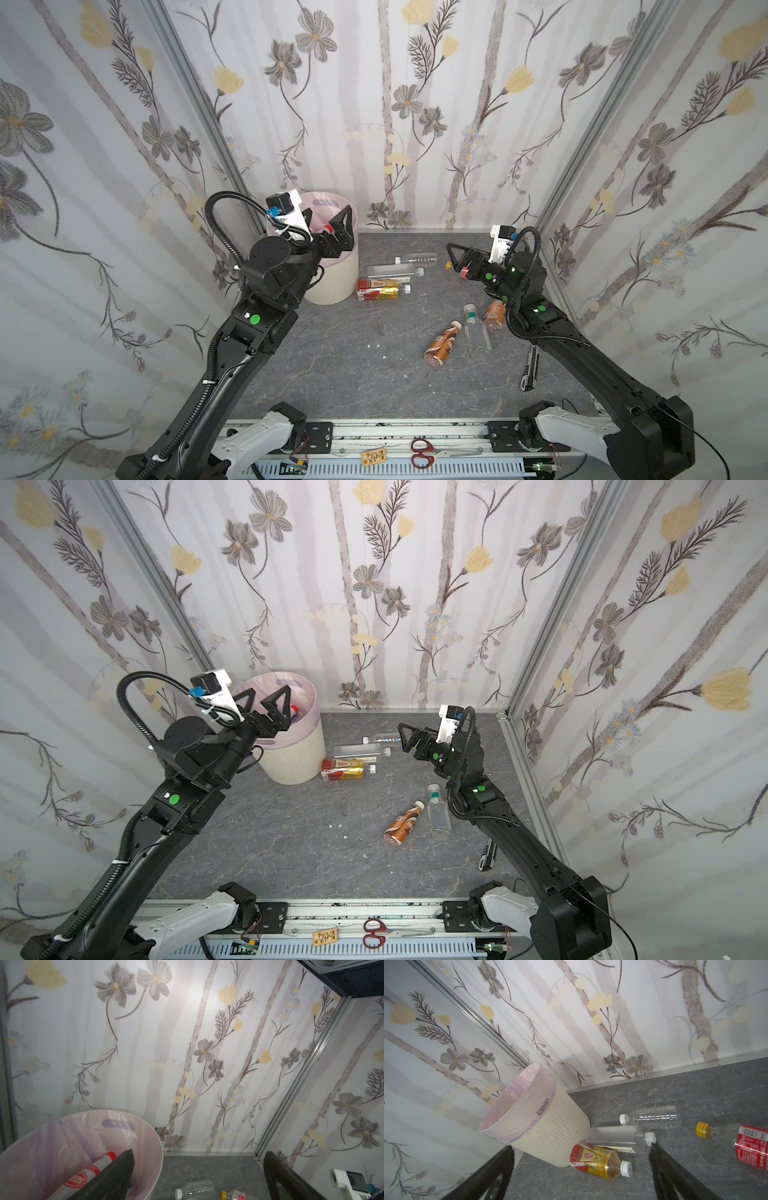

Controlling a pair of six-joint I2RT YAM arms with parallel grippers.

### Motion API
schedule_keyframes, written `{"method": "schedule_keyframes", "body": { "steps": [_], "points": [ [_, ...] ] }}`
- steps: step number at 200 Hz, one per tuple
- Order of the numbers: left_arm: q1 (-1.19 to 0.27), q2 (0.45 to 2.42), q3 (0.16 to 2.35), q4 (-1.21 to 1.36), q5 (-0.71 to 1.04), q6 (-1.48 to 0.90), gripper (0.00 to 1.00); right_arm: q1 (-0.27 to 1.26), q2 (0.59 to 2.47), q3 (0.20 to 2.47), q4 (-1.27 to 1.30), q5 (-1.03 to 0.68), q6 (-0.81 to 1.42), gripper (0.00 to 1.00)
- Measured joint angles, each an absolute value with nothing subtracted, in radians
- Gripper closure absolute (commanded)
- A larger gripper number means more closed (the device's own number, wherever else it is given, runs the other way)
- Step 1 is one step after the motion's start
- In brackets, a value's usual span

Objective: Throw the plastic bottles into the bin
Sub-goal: 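Open the left gripper to drop the white bottle into the bin, then move the right gripper toward the frosted square bottle while the left gripper lowers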

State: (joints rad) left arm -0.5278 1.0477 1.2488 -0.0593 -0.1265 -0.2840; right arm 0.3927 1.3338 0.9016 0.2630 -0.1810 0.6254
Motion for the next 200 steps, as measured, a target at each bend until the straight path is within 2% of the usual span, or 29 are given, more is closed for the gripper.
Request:
{"method": "schedule_keyframes", "body": {
  "steps": [30, 88, 140, 200],
  "points": [
    [-0.607, 1.099, 1.1, -0.09, -0.103, -0.37, 0.0, 0.399, 1.432, 0.931, 0.234, -0.144, 0.586, 0.0],
    [-0.62, 1.127, 0.818, -0.037, -0.067, -0.589, 0.0, 0.457, 1.77, 1.187, 0.051, -0.031, 0.471, 0.0],
    [-0.627, 1.114, 0.702, 0.037, -0.029, -0.685, 0.0, 0.527, 1.984, 1.415, -0.099, 0.091, 0.387, 0.0],
    [-0.628, 1.047, 0.587, 0.075, -0.027, -0.735, 0.0, 0.58, 2.212, 1.639, -0.232, 0.149, 0.329, 0.0]
  ]
}}
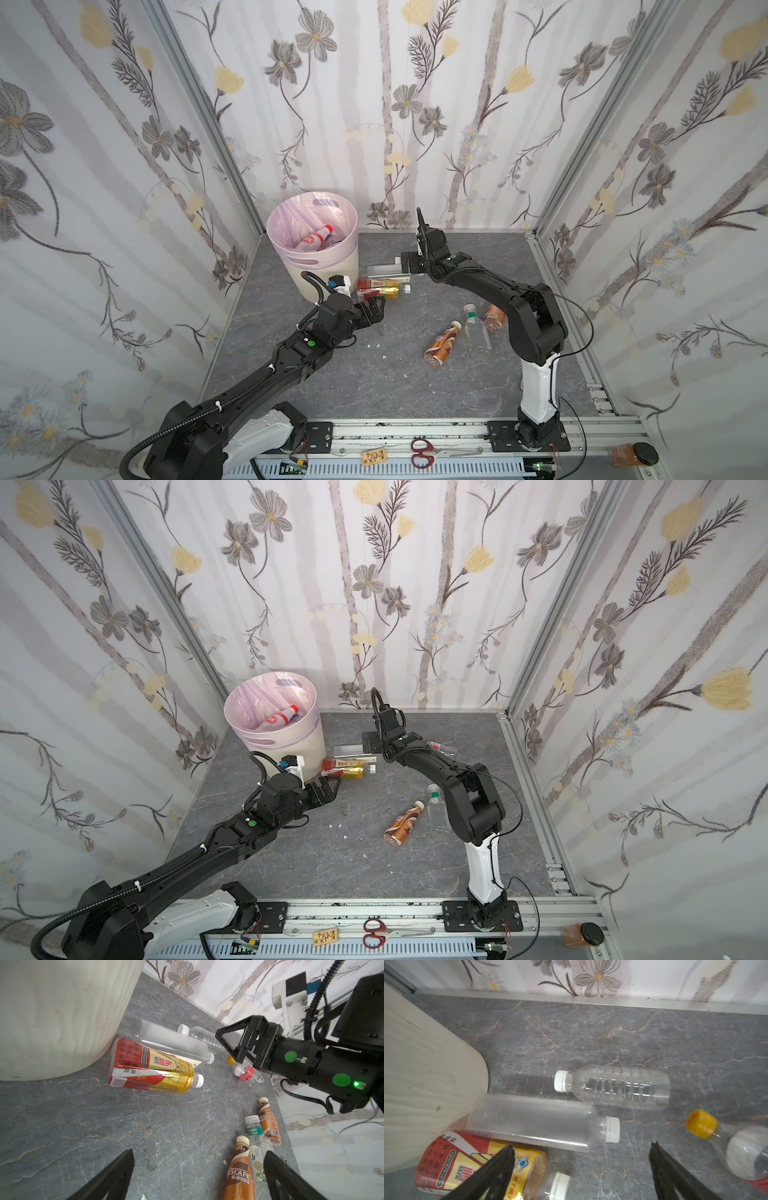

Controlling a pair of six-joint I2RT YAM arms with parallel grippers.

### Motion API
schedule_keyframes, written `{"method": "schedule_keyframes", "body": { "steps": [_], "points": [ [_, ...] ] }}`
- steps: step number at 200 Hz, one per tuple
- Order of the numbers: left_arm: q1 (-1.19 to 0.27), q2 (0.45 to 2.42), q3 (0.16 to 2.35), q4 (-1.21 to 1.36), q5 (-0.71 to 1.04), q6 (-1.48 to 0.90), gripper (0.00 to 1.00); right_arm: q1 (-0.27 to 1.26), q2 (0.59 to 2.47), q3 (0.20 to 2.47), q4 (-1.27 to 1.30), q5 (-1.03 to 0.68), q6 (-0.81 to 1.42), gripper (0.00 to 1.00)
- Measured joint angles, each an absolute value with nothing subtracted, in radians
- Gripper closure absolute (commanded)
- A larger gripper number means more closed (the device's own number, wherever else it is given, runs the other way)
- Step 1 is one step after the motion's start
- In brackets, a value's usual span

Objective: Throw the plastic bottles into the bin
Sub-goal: 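Move the right gripper toward the frosted square bottle while the left gripper lowers, then lower the right gripper onto the frosted square bottle beside the bin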

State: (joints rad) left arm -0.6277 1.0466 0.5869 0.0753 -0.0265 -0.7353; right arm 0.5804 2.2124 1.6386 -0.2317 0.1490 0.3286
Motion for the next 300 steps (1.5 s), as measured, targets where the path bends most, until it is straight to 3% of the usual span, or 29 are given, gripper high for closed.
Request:
{"method": "schedule_keyframes", "body": {
  "steps": [65, 149, 241, 300],
  "points": [
    [-0.628, 0.971, 0.514, 0.08, -0.033, -0.764, 0.0, 0.622, 2.398, 1.877, -0.282, 0.163, 0.312, 0.0],
    [-0.634, 0.947, 0.486, 0.087, -0.034, -0.766, 0.0, 0.641, 2.508, 1.965, -0.293, 0.136, 0.313, 0.0],
    [-0.638, 0.949, 0.492, 0.1, -0.037, -0.762, 0.0, 0.654, 2.514, 1.964, -0.348, 0.153, 0.321, 0.0],
    [-0.641, 0.938, 0.49, 0.1, -0.037, -0.762, 0.0, 0.659, 2.411, 1.812, -0.348, 0.179, 0.321, 0.0]
  ]
}}
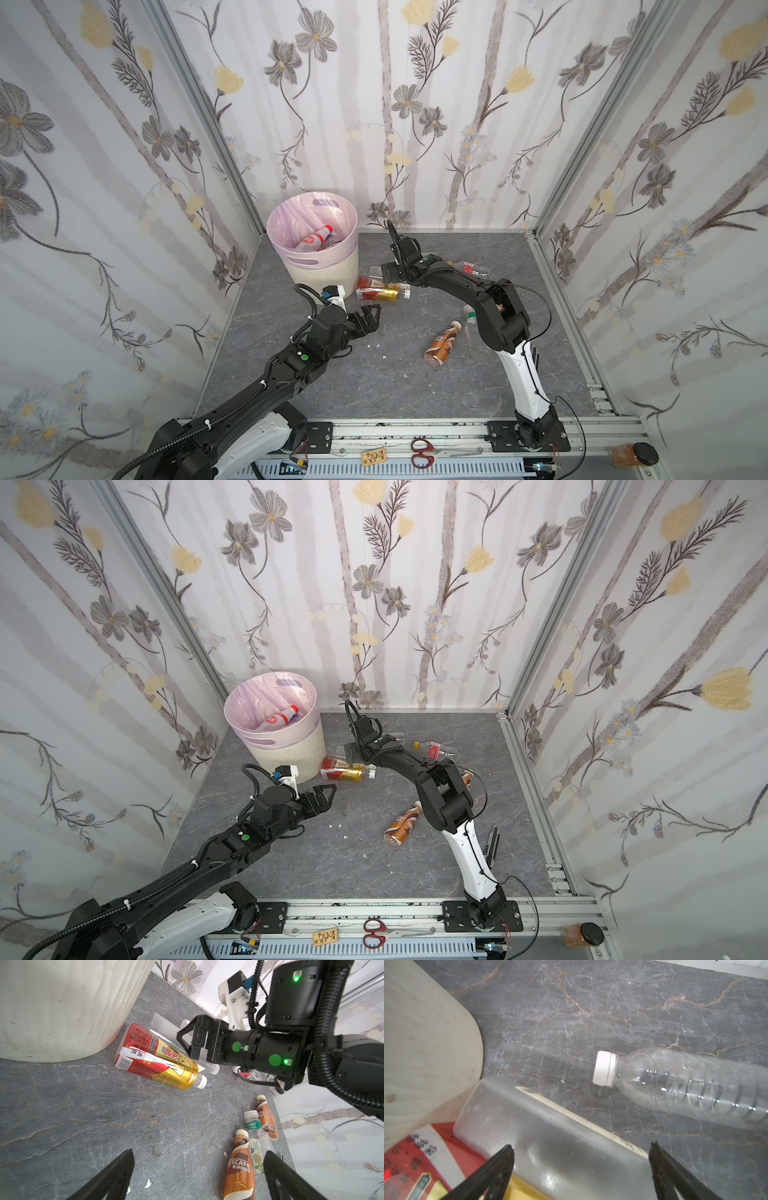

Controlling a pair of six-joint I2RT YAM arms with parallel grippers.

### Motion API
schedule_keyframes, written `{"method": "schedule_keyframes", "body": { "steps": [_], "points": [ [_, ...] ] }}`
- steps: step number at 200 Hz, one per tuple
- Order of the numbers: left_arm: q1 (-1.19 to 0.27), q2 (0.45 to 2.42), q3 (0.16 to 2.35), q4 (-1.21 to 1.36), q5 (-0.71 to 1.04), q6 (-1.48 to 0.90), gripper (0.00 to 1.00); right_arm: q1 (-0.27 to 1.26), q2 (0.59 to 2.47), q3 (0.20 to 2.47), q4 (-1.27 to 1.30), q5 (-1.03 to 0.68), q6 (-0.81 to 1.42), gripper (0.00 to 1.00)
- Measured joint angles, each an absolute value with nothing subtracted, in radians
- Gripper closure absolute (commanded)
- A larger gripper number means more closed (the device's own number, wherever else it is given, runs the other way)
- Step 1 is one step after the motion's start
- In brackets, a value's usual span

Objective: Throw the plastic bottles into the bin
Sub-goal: 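Lower the right gripper onto the frosted square bottle beside the bin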

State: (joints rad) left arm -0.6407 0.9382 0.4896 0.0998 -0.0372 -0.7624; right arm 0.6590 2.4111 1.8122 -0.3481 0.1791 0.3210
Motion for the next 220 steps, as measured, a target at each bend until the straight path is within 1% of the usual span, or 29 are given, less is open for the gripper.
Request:
{"method": "schedule_keyframes", "body": {
  "steps": [44, 81, 107, 139, 162, 184, 198, 220],
  "points": [
    [-0.645, 0.939, 0.49, 0.101, -0.038, -0.763, 0.0, 0.659, 2.303, 1.663, -0.338, 0.189, 0.329, 0.0],
    [-0.651, 0.948, 0.489, 0.1, -0.039, -0.764, 0.0, 0.662, 2.201, 1.509, -0.28, 0.189, 0.34, 0.0],
    [-0.654, 0.957, 0.489, 0.1, -0.041, -0.766, 0.0, 0.672, 2.15, 1.409, -0.233, 0.179, 0.362, 0.0],
    [-0.657, 0.963, 0.489, 0.101, -0.041, -0.766, 0.0, 0.686, 2.106, 1.337, -0.213, 0.141, 0.373, 0.0],
    [-0.661, 0.963, 0.489, 0.101, -0.043, -0.766, 0.0, 0.682, 2.053, 1.342, -0.211, 0.138, 0.373, 0.0],
    [-0.664, 0.966, 0.489, 0.101, -0.046, -0.766, 0.0, 0.677, 2.037, 1.405, -0.205, 0.141, 0.373, 0.0],
    [-0.665, 0.971, 0.489, 0.101, -0.049, -0.766, 0.0, 0.672, 2.06, 1.469, -0.21, 0.141, 0.373, 0.0],
    [-0.665, 0.975, 0.49, 0.101, -0.049, -0.766, 0.0, 0.665, 2.149, 1.586, -0.209, 0.133, 0.373, 0.0]
  ]
}}
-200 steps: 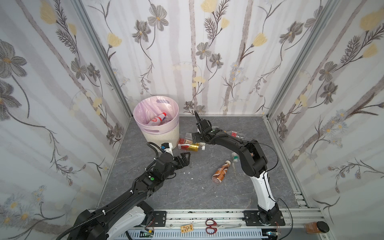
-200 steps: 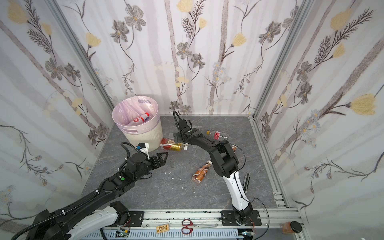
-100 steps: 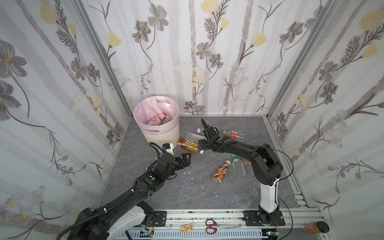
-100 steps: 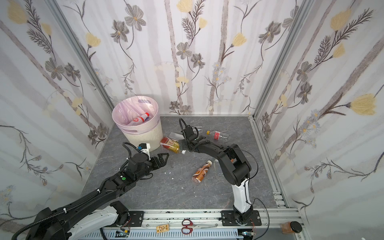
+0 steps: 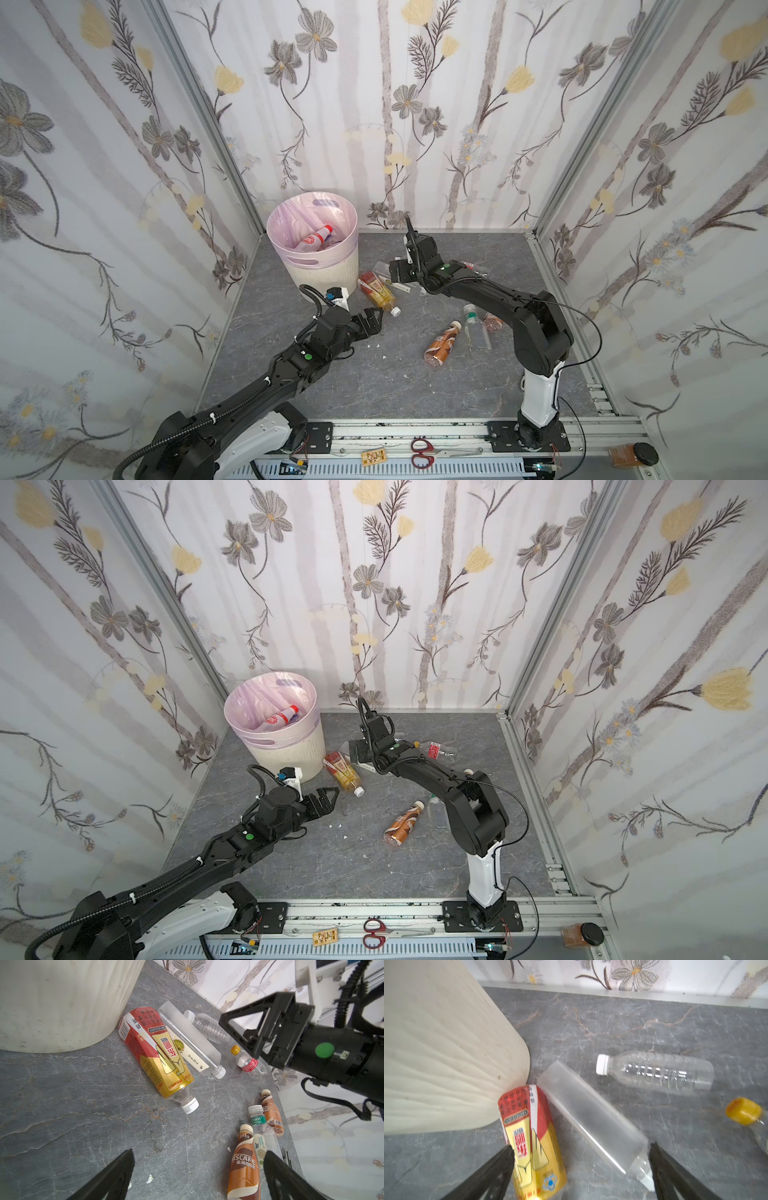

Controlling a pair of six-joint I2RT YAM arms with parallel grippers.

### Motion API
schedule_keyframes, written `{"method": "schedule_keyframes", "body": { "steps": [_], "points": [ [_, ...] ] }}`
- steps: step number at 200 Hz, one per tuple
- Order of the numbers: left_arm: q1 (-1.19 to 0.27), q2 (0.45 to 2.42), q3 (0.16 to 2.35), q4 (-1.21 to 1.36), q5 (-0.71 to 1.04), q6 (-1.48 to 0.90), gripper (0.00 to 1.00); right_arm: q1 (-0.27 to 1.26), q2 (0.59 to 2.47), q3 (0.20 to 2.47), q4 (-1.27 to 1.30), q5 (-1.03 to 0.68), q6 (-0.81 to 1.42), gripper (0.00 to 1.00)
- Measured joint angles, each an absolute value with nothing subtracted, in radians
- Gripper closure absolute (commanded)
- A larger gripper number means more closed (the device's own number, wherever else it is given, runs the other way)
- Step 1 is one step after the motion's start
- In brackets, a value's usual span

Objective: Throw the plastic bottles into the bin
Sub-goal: 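Lower the right gripper onto the frosted square bottle beside the bin, then close the right gripper on the frosted square bottle and lift it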

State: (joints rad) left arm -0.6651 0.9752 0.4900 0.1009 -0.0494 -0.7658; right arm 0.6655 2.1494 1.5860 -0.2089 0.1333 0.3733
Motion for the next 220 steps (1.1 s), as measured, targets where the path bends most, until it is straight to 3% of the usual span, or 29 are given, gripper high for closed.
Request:
{"method": "schedule_keyframes", "body": {
  "steps": [68, 220],
  "points": [
    [-0.666, 0.934, 0.474, 0.11, -0.049, -0.759, 0.0, 0.641, 2.339, 1.779, -0.238, 0.084, 0.4, 0.0],
    [-0.666, 0.949, 0.482, 0.115, -0.051, -0.736, 0.0, 0.628, 2.353, 1.678, -0.358, 0.006, 0.338, 0.05]
  ]
}}
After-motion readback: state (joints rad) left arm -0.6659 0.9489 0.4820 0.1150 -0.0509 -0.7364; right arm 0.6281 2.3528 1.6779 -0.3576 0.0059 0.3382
